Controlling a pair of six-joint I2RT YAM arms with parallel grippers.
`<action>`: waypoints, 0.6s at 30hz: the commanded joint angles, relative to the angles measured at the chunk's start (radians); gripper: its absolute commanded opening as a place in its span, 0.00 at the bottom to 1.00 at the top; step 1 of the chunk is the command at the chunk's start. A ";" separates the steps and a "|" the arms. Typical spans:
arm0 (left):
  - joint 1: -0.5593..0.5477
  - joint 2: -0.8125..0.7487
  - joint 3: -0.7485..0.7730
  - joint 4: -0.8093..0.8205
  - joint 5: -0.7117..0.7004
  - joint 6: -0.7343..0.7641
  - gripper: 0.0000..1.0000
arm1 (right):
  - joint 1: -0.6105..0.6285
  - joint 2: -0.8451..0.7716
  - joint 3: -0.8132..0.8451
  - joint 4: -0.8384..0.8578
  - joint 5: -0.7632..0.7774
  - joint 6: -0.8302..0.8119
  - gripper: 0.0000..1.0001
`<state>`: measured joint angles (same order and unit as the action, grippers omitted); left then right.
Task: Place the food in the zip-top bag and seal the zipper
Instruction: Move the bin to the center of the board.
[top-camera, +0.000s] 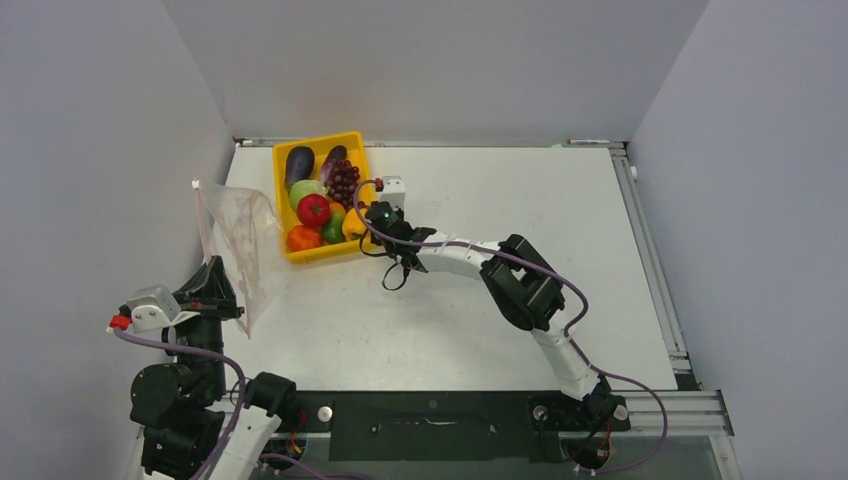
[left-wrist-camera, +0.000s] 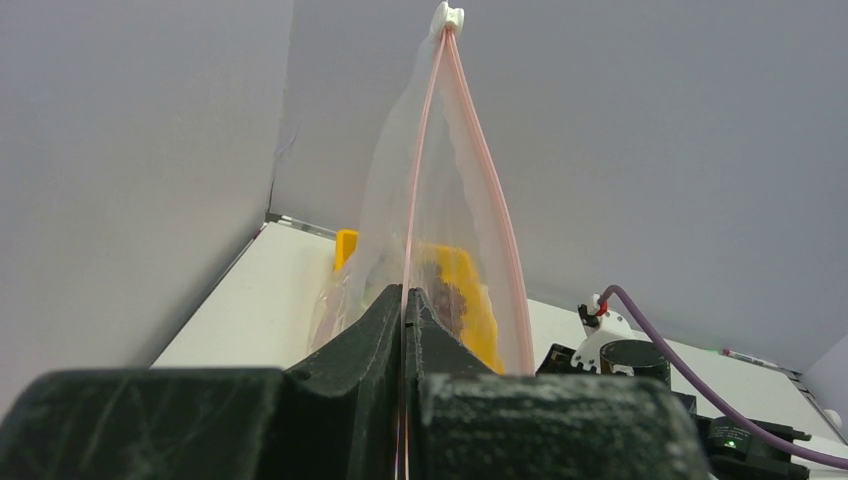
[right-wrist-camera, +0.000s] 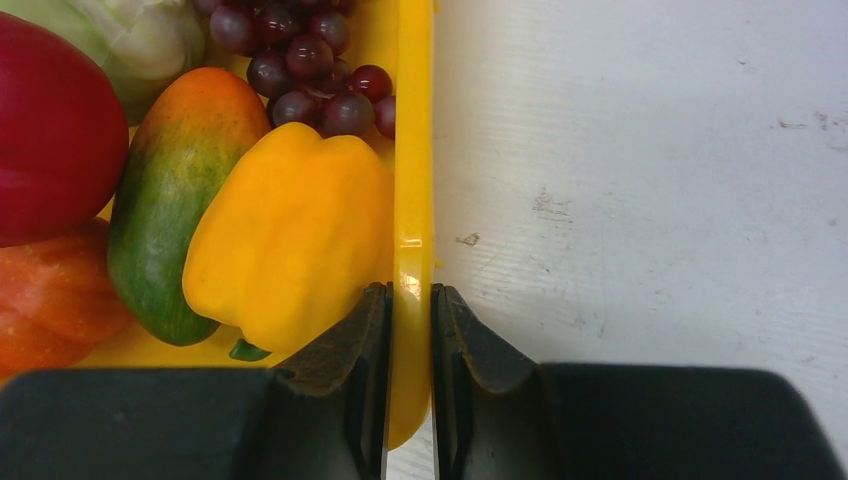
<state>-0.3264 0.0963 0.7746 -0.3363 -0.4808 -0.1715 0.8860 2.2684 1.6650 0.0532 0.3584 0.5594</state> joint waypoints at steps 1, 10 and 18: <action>0.006 -0.005 -0.001 0.051 0.017 0.000 0.00 | -0.033 -0.097 -0.089 -0.007 0.041 0.000 0.05; 0.007 -0.001 -0.002 0.051 0.026 -0.002 0.00 | -0.085 -0.245 -0.293 0.034 0.024 -0.007 0.05; 0.009 0.009 -0.002 0.051 0.034 -0.003 0.00 | -0.136 -0.380 -0.472 0.040 -0.019 -0.054 0.05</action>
<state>-0.3252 0.0963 0.7746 -0.3363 -0.4656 -0.1719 0.7822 1.9877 1.2644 0.0967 0.3344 0.5293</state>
